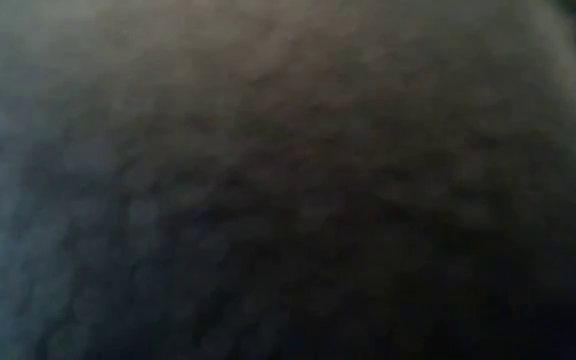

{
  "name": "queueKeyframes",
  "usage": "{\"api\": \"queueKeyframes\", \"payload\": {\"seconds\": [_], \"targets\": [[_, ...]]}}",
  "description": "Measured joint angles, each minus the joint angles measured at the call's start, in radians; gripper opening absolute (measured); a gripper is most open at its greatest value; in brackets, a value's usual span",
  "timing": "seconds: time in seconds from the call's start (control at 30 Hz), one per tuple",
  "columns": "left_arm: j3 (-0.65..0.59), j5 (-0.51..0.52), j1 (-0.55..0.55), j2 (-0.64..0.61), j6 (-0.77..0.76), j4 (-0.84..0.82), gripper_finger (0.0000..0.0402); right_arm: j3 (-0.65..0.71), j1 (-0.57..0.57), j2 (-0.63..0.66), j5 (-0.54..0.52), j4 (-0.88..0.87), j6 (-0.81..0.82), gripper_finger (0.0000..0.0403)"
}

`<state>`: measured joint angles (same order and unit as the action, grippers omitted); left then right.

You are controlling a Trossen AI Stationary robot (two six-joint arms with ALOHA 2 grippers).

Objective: Pick and place slides into the shelf
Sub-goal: Put the black slipper under the shelf

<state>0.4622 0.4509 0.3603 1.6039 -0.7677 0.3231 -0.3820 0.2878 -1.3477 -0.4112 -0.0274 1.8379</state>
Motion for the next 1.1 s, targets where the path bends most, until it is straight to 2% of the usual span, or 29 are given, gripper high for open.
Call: {"api": "queueKeyframes", "payload": {"seconds": [0.3,0.77,1.1], "targets": [[0.0,0.007,0.0,0.0,0.003,0.025,0.0,0.0,0.002,-0.103,-0.027,0.112,0.046,0.0],[0.0,0.027,0.0,0.0,0.002,0.036,0.0,0.0,-0.001,-0.104,-0.094,0.139,0.033,0.0],[0.001,0.032,0.0,-0.001,-0.024,0.014,0.0001,0.0,-0.002,-0.104,-0.084,0.147,-0.006,0.0]]}}
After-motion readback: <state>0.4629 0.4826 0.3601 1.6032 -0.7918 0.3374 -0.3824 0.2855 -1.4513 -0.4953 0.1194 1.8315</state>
